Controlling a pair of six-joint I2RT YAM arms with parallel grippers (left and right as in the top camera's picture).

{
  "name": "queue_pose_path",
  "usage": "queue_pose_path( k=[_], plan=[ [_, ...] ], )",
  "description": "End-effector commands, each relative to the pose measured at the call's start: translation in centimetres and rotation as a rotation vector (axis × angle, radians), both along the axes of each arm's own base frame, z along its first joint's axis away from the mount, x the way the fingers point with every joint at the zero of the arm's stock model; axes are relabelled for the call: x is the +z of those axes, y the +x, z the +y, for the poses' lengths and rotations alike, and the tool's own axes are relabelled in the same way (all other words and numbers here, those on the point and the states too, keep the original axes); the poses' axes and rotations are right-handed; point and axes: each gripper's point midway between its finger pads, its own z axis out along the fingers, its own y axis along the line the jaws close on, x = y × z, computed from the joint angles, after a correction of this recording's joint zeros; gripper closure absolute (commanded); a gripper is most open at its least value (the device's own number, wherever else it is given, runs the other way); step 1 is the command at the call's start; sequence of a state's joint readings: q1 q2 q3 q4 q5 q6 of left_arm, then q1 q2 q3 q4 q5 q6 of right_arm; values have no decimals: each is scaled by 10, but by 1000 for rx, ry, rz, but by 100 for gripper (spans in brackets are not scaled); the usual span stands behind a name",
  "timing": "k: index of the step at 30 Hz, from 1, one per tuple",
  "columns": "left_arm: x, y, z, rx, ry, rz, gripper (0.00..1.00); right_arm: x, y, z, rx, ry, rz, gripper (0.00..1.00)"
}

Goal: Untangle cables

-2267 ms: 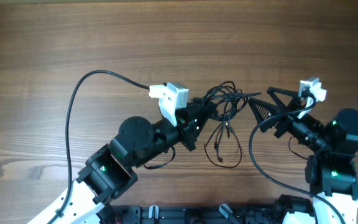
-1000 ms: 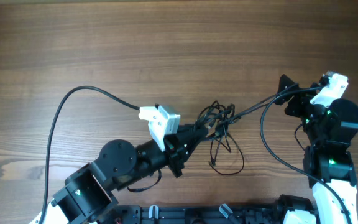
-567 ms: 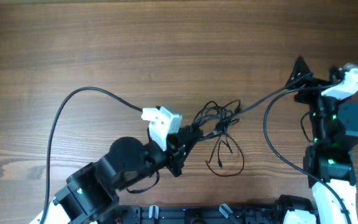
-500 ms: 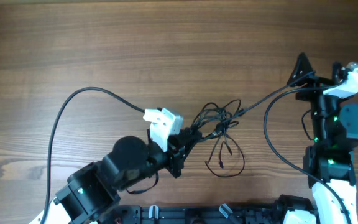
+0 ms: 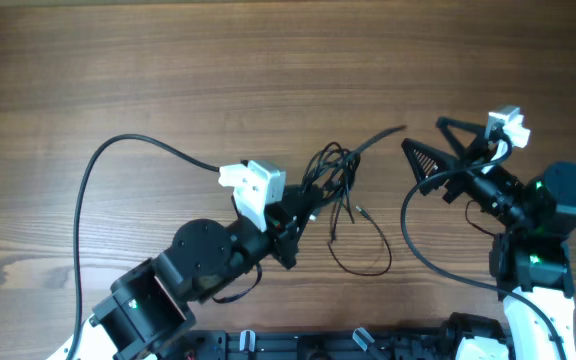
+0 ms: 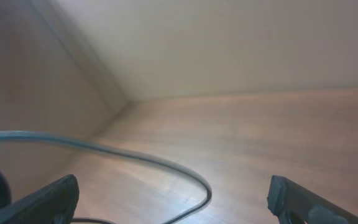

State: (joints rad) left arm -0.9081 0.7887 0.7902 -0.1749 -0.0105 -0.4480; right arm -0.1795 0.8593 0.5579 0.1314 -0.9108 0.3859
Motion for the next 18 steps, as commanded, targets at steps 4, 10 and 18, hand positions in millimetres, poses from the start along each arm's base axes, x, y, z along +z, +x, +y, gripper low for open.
queue_pose_path(
  k=[4, 10, 18],
  plan=[
    [11, 20, 3, 111, -88, 24, 96, -10, -9, 7, 17, 253, 289, 0],
    [26, 20, 1, 104, -134, -18, 96, -5, -23, 20, 141, 199, 227, 0],
    [1, -2, -31, -155, 89, -177, 96, 24, -51, 39, 383, 118, 12, 0]
  ],
)
